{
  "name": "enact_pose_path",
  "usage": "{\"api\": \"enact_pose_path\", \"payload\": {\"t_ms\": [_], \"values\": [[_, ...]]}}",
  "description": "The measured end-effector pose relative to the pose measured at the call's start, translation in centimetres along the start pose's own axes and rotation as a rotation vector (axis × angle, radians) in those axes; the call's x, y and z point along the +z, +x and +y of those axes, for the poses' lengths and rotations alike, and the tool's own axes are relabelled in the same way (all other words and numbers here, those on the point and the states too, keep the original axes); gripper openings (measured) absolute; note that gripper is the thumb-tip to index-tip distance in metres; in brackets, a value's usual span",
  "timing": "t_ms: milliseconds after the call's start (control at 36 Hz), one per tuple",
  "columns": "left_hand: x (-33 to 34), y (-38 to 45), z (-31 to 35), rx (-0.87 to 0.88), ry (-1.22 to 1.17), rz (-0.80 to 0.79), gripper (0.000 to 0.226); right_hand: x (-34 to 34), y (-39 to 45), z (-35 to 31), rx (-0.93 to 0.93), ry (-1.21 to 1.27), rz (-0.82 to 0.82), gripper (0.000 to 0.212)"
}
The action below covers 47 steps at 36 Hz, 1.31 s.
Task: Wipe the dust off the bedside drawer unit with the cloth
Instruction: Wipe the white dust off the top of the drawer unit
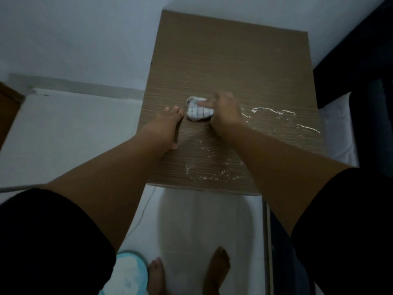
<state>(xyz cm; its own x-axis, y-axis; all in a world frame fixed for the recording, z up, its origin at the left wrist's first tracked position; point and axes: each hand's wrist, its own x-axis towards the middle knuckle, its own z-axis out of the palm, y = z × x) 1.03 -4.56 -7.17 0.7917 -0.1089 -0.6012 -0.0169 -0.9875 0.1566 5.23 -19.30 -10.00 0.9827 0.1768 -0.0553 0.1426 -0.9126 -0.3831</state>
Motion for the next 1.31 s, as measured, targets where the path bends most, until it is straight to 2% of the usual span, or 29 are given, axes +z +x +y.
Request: {"api": "enact_pose_path", "payload": {"t_ms": [56, 139, 194, 250, 361, 417, 472, 528, 583, 667, 778, 861, 944, 1167, 1306], "values": [[-0.1, -0.2, 0.0, -0.005, 0.006, 0.006, 0.103, -0.2, -2.7, -0.3, -0.088, 0.071, -0.019, 0.019], [0.0, -0.6, 0.4, -0.007, 0.051, 0.016, 0.099, 0.5, -6.4, -0.1, -0.142, 0.109, -0.145, 0.024], [0.2, -1.1, 0.6, -0.005, 0.075, 0.045, 0.092, 0.7, -8.7, -0.2, -0.126, 0.113, -0.204, 0.013], [0.5, -1.6, 0.8, -0.006, 0.114, 0.047, 0.091, 0.7, -10.7, -0.2, -0.166, 0.095, -0.191, 0.020], [1.1, -2.4, 0.9, -0.022, 0.143, 0.034, 0.095, 0.2, -14.3, -0.1, -0.269, 0.054, -0.266, 0.041], [1.3, -2.8, 1.2, -0.028, 0.138, 0.036, 0.096, 0.1, -15.5, 0.2, -0.266, 0.122, -0.273, 0.032], [1.5, -3.1, 1.5, -0.039, 0.106, 0.032, 0.097, 0.2, -16.3, 0.7, -0.362, 0.128, -0.280, 0.034], [1.8, -3.3, 1.7, -0.046, 0.055, 0.027, 0.098, -0.5, -16.3, 0.8, -0.442, 0.100, -0.353, 0.034], [2.0, -3.2, 2.1, -0.035, 0.027, 0.028, 0.099, -1.7, -15.6, 0.6, -0.368, 0.073, -0.362, 0.037], [2.0, -2.7, 3.3, 0.000, 0.003, 0.031, 0.098, -3.1, -13.1, 2.1, -0.215, 0.164, -0.318, 0.036], [1.8, -1.3, 5.3, 0.021, 0.005, 0.011, 0.103, -5.3, -9.5, 3.8, -0.082, 0.222, -0.081, 0.018], [1.6, -0.1, 6.4, 0.028, 0.006, 0.014, 0.109, -6.0, -6.3, 4.8, 0.012, 0.159, 0.016, 0.024], [1.5, 0.9, 6.6, 0.023, -0.007, -0.001, 0.113, -6.2, -3.4, 5.6, 0.095, 0.245, 0.037, 0.027], [1.7, 1.3, 6.2, 0.033, -0.033, -0.002, 0.113, -4.5, 1.5, 6.9, 0.199, 0.183, 0.054, 0.036], [1.7, 1.3, 6.2, 0.024, -0.044, -0.009, 0.112, -3.3, 2.4, 7.3, 0.237, 0.143, 0.035, 0.032]]}}
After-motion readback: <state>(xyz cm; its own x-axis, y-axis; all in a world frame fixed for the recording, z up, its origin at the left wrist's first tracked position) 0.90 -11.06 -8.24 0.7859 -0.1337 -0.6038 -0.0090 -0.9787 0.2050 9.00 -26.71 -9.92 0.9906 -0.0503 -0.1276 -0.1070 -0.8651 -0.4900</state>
